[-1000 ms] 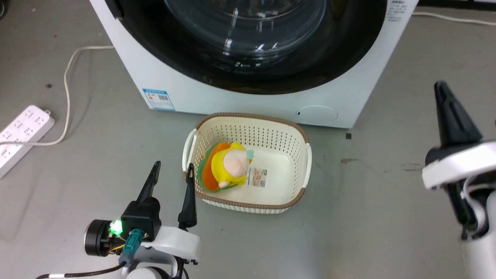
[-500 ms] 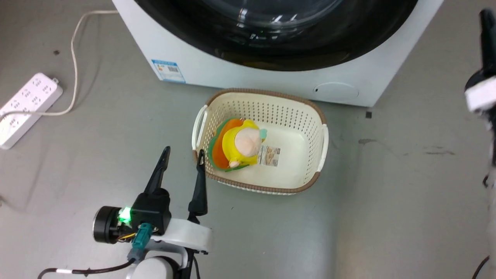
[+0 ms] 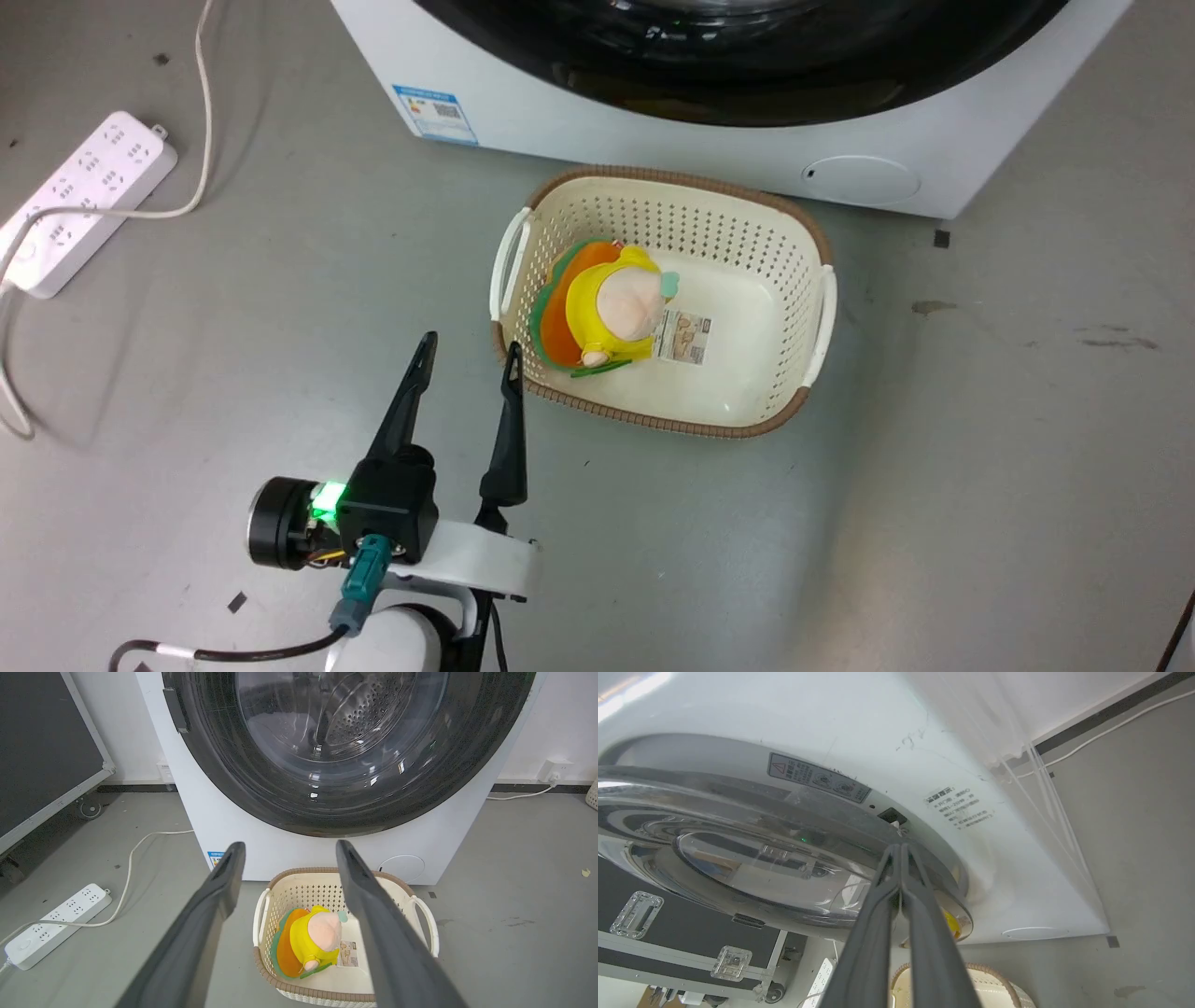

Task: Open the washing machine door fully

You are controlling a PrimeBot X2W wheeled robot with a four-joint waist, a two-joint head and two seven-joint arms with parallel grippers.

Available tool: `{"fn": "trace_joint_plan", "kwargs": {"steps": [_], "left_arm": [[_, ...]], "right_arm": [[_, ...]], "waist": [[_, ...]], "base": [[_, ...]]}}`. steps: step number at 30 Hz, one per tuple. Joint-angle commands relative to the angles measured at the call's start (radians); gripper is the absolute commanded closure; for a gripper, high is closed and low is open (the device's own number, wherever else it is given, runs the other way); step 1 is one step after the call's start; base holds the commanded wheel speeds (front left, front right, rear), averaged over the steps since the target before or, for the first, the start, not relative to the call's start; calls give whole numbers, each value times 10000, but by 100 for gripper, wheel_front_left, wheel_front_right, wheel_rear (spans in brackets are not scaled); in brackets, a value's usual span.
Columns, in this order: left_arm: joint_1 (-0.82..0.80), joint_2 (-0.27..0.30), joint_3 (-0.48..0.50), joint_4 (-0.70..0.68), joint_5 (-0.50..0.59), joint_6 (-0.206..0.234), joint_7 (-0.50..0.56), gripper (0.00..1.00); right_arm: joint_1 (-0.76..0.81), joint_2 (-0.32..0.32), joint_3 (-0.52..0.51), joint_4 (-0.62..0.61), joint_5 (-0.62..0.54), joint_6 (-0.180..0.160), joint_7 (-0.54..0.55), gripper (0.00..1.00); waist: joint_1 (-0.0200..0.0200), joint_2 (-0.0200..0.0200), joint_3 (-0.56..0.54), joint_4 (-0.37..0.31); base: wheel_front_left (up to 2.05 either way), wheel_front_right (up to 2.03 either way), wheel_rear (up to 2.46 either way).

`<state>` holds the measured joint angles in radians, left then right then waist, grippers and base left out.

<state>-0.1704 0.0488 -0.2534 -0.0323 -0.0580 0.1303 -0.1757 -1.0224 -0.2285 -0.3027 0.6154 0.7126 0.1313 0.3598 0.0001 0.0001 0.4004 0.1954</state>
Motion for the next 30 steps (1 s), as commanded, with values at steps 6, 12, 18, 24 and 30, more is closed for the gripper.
{"fn": "trace_joint_plan", "kwargs": {"steps": [6, 12, 18, 24, 30], "left_arm": [[-339, 11, -333, -72, -136, 176, -212, 0], [-526, 11, -586, -79, -208, 288, -338, 0], [-687, 12, -790, -108, -272, 406, -463, 0], [-865, 13, -1032, -169, -385, 578, -588, 0], [-1057, 13, -1259, -166, -466, 711, -714, 0]], "right_arm": [[-1716, -295, -691, 1620, 776, -4, 1154, 100], [-3002, -627, -1187, 2953, 1276, -4, 2105, 100], [-4232, -1017, -1516, 4082, 1635, -4, 2770, 100], [-5328, -1232, -1823, 4823, 2155, -5, 3626, 100], [-6069, -1483, -1962, 5685, 2414, -5, 4376, 100]], "waist": [[-1, -1, 388, 243], [-1, -1, 685, 456], [-1, -1, 1009, 641], [-1, -1, 1361, 790], [-1, -1, 1627, 945]], "base": [[0, 0, 0], [0, 0, 0], [0, 0, 0], [0, 0, 0], [0, 0, 0]]}}
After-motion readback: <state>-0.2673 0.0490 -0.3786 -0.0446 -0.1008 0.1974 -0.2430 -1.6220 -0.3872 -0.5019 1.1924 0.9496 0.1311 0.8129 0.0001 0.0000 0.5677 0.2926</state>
